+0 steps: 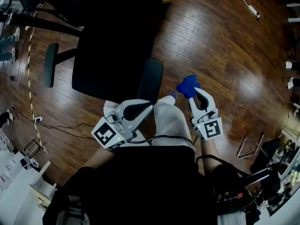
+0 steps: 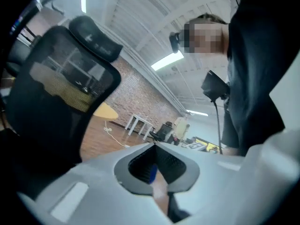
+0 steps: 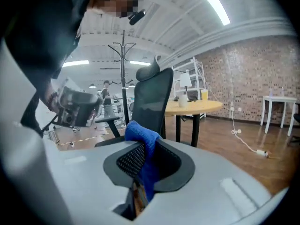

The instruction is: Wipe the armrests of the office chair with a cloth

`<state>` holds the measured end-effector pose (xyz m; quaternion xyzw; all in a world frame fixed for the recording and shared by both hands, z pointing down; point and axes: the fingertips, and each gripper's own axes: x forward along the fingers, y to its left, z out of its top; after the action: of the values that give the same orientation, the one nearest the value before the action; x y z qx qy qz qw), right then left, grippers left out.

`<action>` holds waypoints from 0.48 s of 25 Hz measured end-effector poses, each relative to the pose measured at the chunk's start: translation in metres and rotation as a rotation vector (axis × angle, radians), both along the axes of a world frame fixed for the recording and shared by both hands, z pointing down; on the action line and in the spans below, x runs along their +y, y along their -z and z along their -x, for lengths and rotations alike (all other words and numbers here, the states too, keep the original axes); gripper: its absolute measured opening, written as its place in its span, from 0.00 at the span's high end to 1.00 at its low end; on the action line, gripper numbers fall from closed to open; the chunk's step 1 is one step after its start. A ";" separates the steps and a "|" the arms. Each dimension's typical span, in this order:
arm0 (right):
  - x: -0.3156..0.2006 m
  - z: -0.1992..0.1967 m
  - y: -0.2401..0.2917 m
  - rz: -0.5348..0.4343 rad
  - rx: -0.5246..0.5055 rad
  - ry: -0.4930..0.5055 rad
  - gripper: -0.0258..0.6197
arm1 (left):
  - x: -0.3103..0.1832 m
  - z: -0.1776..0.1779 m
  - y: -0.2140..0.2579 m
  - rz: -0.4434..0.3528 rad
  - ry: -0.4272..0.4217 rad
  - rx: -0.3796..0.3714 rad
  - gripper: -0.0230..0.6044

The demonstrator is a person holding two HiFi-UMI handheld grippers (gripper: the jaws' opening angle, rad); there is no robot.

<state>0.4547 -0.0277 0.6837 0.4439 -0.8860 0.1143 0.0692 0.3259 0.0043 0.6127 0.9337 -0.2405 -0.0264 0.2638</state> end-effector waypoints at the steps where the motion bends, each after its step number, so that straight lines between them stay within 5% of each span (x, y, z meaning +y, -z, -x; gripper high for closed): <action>1: -0.005 0.004 0.027 -0.036 0.023 0.007 0.89 | -0.013 0.024 0.010 -0.005 0.057 0.031 0.95; 3: -0.016 0.019 0.082 -0.115 0.079 0.006 0.89 | -0.040 0.070 0.036 -0.040 0.147 0.093 0.95; 7: -0.026 0.083 0.166 -0.210 0.067 -0.044 0.89 | -0.079 0.161 0.094 -0.165 0.214 0.096 0.95; 12: -0.009 0.166 0.204 -0.234 0.022 -0.193 0.89 | -0.074 0.246 0.132 -0.199 0.160 0.063 0.95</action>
<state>0.2890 -0.0365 0.4796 0.5332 -0.8458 0.0114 0.0152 0.0794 -0.0702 0.4802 0.9319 -0.3019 -0.1003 0.1743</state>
